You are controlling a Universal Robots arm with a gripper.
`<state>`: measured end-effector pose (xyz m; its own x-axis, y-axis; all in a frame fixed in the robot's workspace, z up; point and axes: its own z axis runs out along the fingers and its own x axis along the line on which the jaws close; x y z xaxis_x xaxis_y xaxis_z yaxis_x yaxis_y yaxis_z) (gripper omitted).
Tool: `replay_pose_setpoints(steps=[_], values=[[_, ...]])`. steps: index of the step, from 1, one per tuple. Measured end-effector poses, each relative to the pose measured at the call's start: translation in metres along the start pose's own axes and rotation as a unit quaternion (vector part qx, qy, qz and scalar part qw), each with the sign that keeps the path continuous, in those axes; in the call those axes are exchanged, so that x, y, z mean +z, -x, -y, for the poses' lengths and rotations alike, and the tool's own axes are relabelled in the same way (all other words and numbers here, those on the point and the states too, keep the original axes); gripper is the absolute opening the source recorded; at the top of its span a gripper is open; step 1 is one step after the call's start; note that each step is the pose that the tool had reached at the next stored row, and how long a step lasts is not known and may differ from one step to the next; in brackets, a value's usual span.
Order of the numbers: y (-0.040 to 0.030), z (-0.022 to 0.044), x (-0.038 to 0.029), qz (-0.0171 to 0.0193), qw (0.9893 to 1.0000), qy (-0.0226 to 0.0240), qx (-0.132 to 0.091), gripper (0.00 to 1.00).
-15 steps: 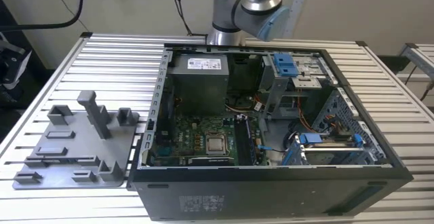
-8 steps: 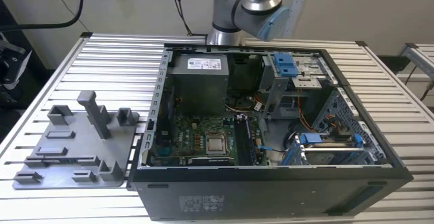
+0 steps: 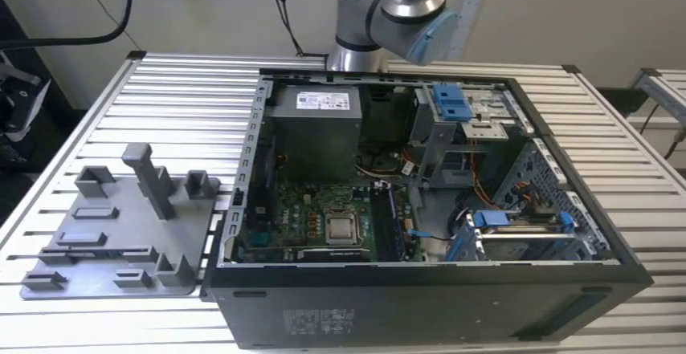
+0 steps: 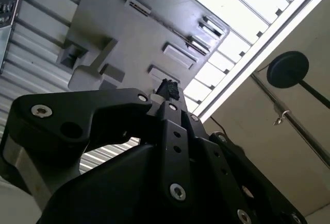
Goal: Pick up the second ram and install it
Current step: 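Pick up the second ram and move it above second insertion slot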
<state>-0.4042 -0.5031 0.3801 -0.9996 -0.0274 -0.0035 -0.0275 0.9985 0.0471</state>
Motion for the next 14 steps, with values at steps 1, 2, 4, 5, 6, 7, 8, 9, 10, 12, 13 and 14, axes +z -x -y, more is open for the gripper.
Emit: replay_pose_setpoints(steps=[1,2,4,5,6,7,8,9,10,12,13,14], values=[[0.0,0.0,0.0,0.0,1.0,0.0,0.0,0.11],[0.0,0.0001,0.0,-0.0001,1.0,0.0,-0.002,0.11],[0.0,0.0001,0.0,-0.0006,0.9999,0.0,-0.012,0.11],[0.0,0.0001,0.0,-0.001,0.9998,0.0001,-0.022,0.11],[0.0001,0.0001,0.0,-0.0014,0.9995,0.0001,-0.031,0.11],[0.0001,0.0001,-0.0001,-0.0019,0.9992,0.0001,-0.04,0.11],[0.0001,0.0001,0.0,-0.0023,0.9988,0.0001,-0.048,0.11],[0.0001,0.0001,0.0,-0.0026,0.9985,0.0002,-0.055,0.11],[0.0001,0.0001,0.0,-0.0029,0.9981,0.0002,-0.062,0.11],[0.0001,0.0001,0.0,-0.0034,0.9975,0.0002,-0.071,0.11],[0.0001,0.0001,0.0,-0.0035,0.9972,0.0002,-0.074,0.11],[0.0001,0.0001,0.0,-0.0035,0.9972,0.0002,-0.074,0.11]])
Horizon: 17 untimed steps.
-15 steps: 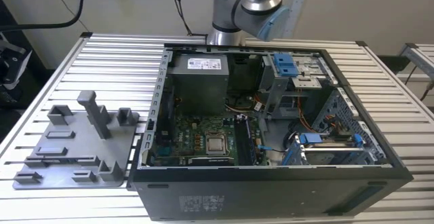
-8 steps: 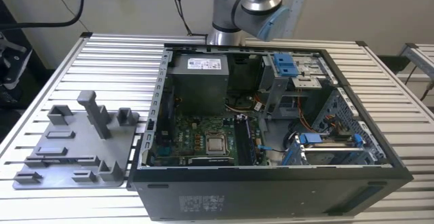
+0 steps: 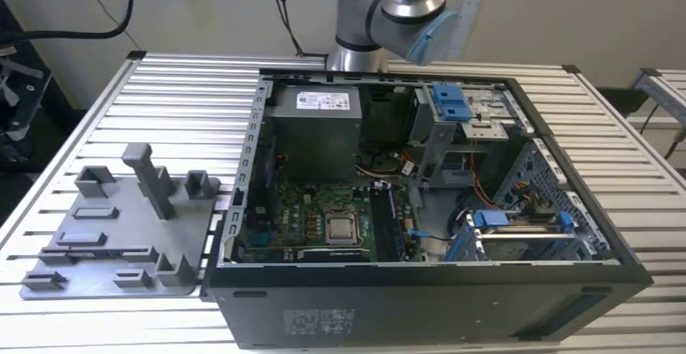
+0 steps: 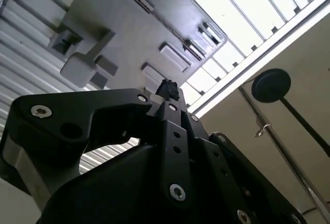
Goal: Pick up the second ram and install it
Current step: 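Pick up the second ram and move it above second insertion slot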
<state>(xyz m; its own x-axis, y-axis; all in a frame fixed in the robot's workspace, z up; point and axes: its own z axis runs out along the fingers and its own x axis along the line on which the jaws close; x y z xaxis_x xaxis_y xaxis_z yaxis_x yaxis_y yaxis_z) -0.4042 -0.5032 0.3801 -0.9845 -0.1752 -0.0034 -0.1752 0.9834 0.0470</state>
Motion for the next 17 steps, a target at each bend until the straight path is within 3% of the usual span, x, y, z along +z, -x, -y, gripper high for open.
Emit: replay_pose_setpoints(steps=[5,10,14,17], values=[[0.0006,-0.0002,0.0,-0.0001,1.0,0.0,-0.002,0.11],[0.0004,-0.0003,0.0001,-0.0016,0.9994,0.0001,-0.035,0.11],[0.0004,-0.0003,0.0,-0.0033,0.9975,0.0002,-0.071,0.11],[0.0004,-0.0003,0.0001,-0.0046,0.9951,0.0003,-0.098,0.11]])
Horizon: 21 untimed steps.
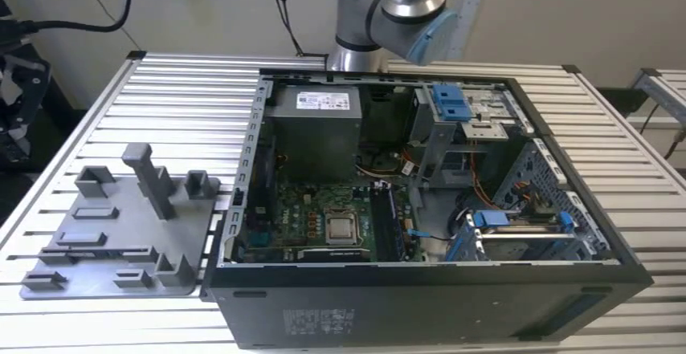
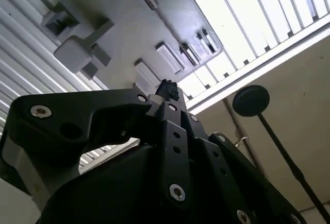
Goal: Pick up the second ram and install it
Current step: 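Pick up the second ram and move it above second insertion slot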
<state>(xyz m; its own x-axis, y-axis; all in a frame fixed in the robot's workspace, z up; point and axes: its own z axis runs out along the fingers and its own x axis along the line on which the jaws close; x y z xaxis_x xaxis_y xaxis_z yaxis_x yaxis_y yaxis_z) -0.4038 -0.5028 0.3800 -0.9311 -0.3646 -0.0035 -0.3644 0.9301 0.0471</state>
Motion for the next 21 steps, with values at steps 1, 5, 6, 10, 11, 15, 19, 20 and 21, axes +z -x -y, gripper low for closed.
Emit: replay_pose_setpoints(steps=[1,5,6,10,11,15,19,20,21], values=[[0.0,0.0,0.0,-0.0004,1.0,0.0,-0.008,0.11],[0.0,0.0,0.0,-0.0019,0.9992,0.0001,-0.04,0.11],[0.0,0.0,0.0,-0.0023,0.9988,0.0002,-0.048,0.11],[0.0,0.0,0.0,-0.0039,0.9966,0.0003,-0.083,0.11],[0.0,0.0,0.0001,-0.0043,0.9958,0.0003,-0.091,0.11],[0.0,0.0,0.0002,-0.0059,0.9922,0.0004,-0.125,0.11],[0.0,0.0,0.0002,-0.0075,0.9873,0.0006,-0.159,0.11],[0.0,0.0,0.0003,-0.0079,0.9859,0.0006,-0.167,0.11],[0.0,0.0,0.0003,-0.0083,0.9844,0.0006,-0.176,0.11]])
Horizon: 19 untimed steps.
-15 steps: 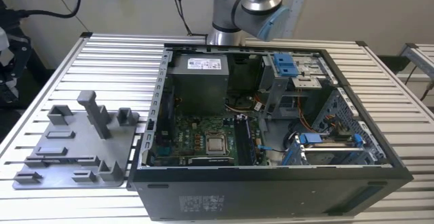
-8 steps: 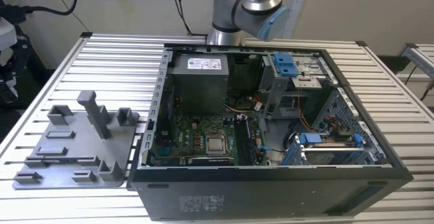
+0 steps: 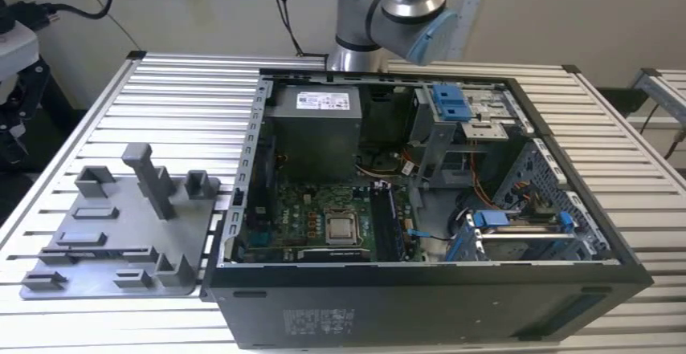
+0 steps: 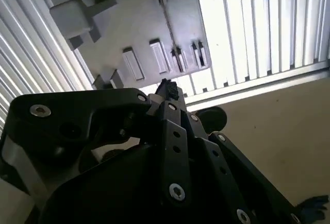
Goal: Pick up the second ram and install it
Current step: 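Pick up the second ram and move it above second insertion slot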
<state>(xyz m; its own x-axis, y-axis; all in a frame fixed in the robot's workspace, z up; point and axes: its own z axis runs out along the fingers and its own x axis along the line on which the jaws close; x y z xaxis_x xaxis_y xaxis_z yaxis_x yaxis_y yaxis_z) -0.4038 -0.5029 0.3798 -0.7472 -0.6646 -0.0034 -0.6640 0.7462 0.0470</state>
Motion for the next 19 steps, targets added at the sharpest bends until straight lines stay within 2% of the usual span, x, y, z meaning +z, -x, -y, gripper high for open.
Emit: replay_pose_setpoints(steps=[3,5,7,10,13,15,19], values=[[0.0,0.0,0.0002,-0.0013,0.9996,0.0001,-0.027,0.11],[0.0,0.0,0.0003,-0.0022,0.999,0.0002,-0.046,0.11],[0.0,0.0,0.0005,-0.003,0.998,0.0002,-0.064,0.11],[0.0,0.0001,0.0007,-0.0043,0.9959,0.0003,-0.091,0.11],[0.0,0.0,0.0009,-0.0055,0.993,0.0004,-0.118,0.11],[0.0,0.0001,0.001,-0.0064,0.9907,0.0005,-0.136,0.11],[0.0,0.0001,0.0013,-0.0081,0.9851,0.0006,-0.172,0.11]])
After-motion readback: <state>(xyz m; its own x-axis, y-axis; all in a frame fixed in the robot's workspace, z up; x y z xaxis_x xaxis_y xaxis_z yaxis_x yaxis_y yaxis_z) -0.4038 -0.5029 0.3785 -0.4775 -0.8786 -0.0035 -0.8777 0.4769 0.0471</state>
